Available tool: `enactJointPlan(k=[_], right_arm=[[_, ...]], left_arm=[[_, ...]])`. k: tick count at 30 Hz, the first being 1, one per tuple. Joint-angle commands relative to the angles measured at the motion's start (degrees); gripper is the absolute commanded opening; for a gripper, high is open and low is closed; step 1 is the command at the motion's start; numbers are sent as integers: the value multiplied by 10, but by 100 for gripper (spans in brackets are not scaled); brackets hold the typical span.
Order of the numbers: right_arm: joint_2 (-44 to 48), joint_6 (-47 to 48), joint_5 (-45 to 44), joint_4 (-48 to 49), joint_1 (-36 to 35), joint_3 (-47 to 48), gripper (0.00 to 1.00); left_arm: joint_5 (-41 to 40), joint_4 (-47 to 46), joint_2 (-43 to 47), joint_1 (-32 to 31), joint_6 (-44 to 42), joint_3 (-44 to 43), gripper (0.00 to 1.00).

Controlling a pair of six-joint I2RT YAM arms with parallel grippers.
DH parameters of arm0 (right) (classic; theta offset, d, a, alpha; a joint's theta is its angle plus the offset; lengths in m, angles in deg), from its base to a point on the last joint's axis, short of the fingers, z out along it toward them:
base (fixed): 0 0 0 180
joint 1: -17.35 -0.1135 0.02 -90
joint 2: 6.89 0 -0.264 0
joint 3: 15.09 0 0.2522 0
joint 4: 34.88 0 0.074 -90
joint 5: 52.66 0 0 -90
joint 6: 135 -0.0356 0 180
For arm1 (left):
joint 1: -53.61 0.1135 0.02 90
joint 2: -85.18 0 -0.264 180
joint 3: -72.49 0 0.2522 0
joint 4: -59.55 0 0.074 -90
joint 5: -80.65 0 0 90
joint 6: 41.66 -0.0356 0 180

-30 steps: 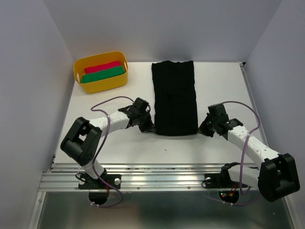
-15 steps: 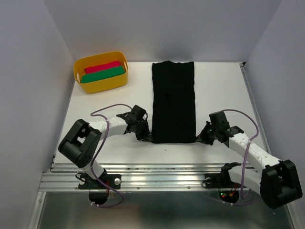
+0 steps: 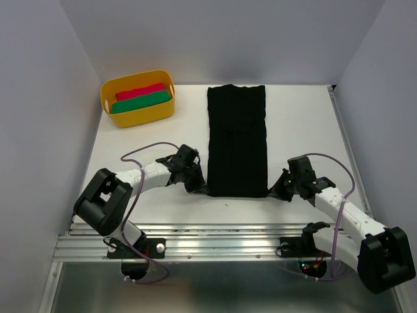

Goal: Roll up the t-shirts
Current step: Roll the T-shirt to the center of the board.

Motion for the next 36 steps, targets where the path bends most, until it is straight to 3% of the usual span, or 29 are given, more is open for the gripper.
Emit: enactJointPlan(k=[1, 4, 5, 9, 18, 25, 36], right_arm=[[7, -1, 0, 10, -3, 3, 1], [5, -1, 1, 15, -3, 3, 1], [5, -2, 1, 15, -3, 2, 1], [5, -4, -1, 16, -3, 1, 1], [5, -5, -3, 19, -3, -1, 1], [4, -10, 0, 28, -3, -4, 1], [16, -19, 2, 23, -3, -14, 1]], left_arm=[[-2, 6, 22, -1, -3, 3, 0], [2, 2, 21, 0, -4, 10, 20], [1, 1, 27, 0, -3, 13, 31], [-8, -1, 47, -1, 3, 30, 47], [-37, -84, 110, -20, 84, 100, 45], [-48, -178, 104, -57, 160, 134, 44], [-62, -187, 95, -57, 176, 147, 36]])
